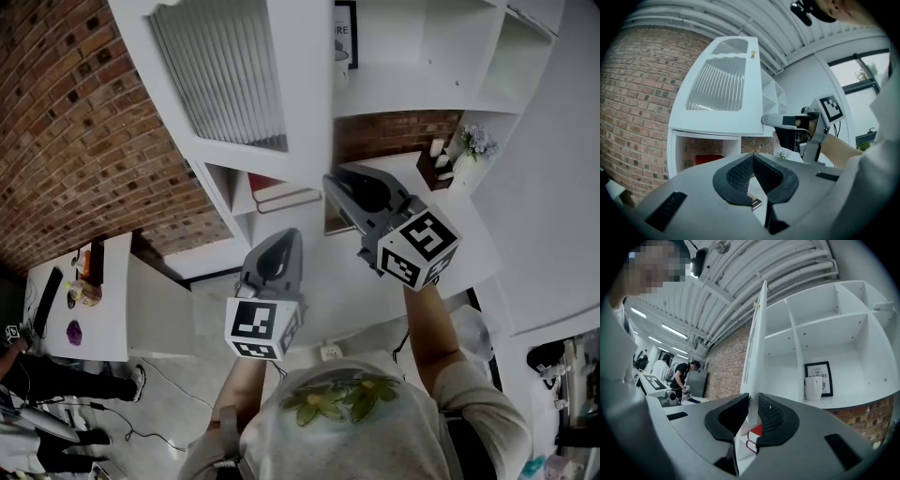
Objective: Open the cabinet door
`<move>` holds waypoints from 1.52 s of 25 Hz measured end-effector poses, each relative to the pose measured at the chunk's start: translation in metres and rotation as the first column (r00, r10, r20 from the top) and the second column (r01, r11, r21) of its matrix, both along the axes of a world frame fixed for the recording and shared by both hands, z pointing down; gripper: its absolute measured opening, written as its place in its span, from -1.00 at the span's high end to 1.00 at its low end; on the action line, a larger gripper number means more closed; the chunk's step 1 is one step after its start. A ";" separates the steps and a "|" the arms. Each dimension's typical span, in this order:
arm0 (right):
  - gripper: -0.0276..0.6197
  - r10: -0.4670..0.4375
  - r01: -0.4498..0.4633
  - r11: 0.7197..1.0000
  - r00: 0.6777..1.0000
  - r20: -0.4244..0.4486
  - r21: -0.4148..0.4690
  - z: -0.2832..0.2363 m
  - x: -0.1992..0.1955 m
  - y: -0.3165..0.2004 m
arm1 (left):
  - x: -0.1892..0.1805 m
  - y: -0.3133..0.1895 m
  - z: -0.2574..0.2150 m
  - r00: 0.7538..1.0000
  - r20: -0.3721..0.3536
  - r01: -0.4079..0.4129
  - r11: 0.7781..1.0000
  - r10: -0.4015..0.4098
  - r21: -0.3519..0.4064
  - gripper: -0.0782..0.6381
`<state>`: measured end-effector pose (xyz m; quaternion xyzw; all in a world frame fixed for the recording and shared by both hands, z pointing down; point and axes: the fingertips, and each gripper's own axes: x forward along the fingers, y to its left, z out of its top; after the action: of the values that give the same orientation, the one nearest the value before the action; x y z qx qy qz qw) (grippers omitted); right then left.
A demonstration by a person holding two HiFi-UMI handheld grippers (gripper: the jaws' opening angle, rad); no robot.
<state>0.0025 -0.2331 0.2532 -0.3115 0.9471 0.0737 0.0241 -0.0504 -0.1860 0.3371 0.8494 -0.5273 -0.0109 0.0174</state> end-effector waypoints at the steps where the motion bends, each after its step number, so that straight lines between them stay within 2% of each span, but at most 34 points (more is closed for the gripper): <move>1: 0.70 0.000 0.000 1.000 1.000 0.003 -0.001 0.000 0.000 0.001 | -0.001 0.001 0.000 1.000 0.000 0.002 1.000 -0.002 -0.001 0.76; 12: 0.70 -0.037 0.037 0.999 0.999 0.008 -0.012 0.000 -0.007 0.019 | -0.006 0.013 0.003 1.000 -0.006 0.013 1.000 -0.013 -0.009 0.76; 38: 0.73 -0.112 0.113 0.994 0.992 -0.057 0.011 -0.001 -0.029 0.059 | -0.014 0.034 0.004 0.999 0.000 0.036 0.999 -0.036 -0.018 0.76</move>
<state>-0.0269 -0.1737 0.2521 -0.2552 0.9629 0.0874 0.0038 -0.0640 -0.1525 0.3415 0.8395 -0.5427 -0.0065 0.0246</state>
